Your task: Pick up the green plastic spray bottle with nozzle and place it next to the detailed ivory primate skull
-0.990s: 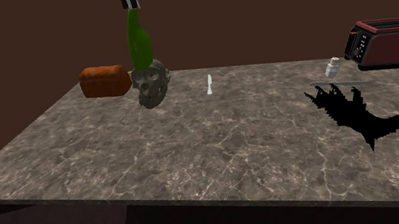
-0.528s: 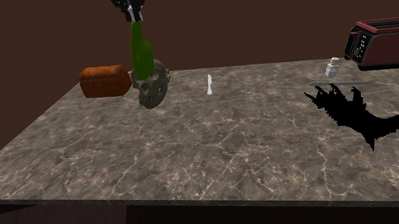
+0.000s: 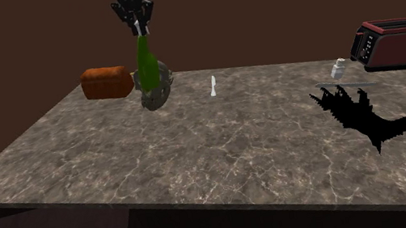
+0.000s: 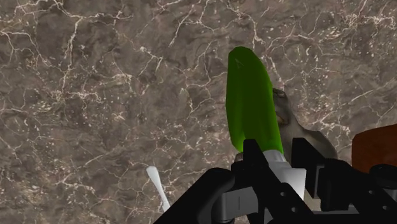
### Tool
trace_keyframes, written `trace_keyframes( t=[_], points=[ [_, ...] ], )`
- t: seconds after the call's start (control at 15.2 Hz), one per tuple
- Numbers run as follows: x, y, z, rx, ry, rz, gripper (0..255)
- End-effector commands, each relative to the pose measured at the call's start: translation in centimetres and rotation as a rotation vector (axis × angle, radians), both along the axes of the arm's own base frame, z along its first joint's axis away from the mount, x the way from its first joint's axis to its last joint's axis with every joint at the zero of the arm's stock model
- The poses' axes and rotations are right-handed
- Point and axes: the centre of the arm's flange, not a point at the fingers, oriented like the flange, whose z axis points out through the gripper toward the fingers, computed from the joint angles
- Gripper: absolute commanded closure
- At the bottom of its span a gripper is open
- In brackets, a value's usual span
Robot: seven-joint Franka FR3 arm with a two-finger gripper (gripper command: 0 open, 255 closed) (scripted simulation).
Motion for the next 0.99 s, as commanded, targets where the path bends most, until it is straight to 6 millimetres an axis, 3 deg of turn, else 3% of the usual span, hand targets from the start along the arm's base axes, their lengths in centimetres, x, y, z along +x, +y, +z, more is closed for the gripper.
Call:
trace_keyframes(
  t=[0.0,0.92],
  points=[
    [0.1,-0.1,-1.0,0.001,0.0,0.0,255],
    [0.1,-0.1,-8.4,0.001,0.0,0.0,255]
  ],
)
